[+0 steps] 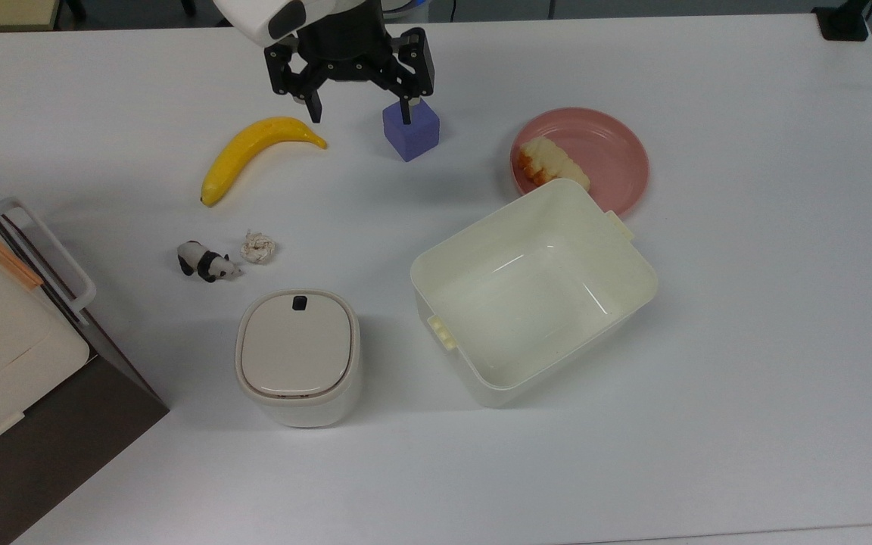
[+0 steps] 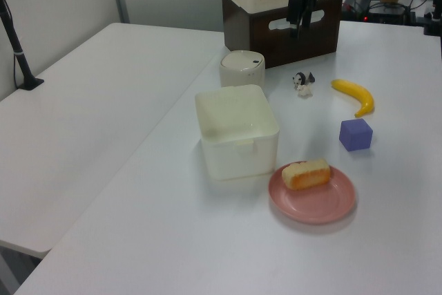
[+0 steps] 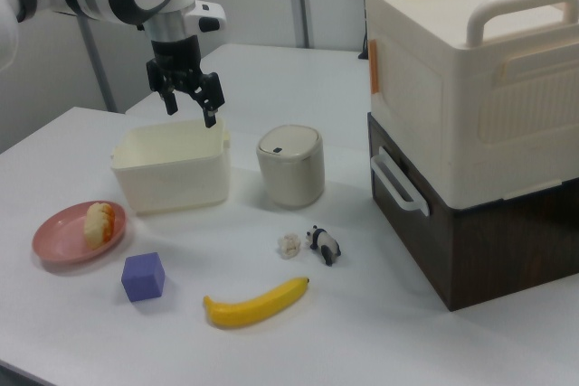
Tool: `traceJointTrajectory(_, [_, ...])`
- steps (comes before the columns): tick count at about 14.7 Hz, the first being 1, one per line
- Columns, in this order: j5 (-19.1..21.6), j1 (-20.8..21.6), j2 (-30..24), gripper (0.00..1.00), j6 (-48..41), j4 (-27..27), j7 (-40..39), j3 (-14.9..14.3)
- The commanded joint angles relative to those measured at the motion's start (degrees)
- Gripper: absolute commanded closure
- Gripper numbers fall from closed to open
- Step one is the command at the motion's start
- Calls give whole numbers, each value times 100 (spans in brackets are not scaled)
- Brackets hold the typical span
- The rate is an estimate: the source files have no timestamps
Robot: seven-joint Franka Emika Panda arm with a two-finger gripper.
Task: Put the bread on a plate
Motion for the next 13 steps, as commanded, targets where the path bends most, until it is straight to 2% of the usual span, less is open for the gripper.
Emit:
traceJointTrajectory(1, [-68, 61, -31, 0, 146, 17, 16, -66])
traceJointTrajectory(2, [-243, 61, -31, 0, 146, 17, -71, -66])
traceJointTrajectory(5, [-350, 79, -57, 0, 23, 96, -28, -66])
traceJointTrajectory(7, [-499, 70, -40, 0, -231, 332, -19, -57])
traceJointTrajectory(13, [-473, 61, -40, 0, -285, 360, -10, -48])
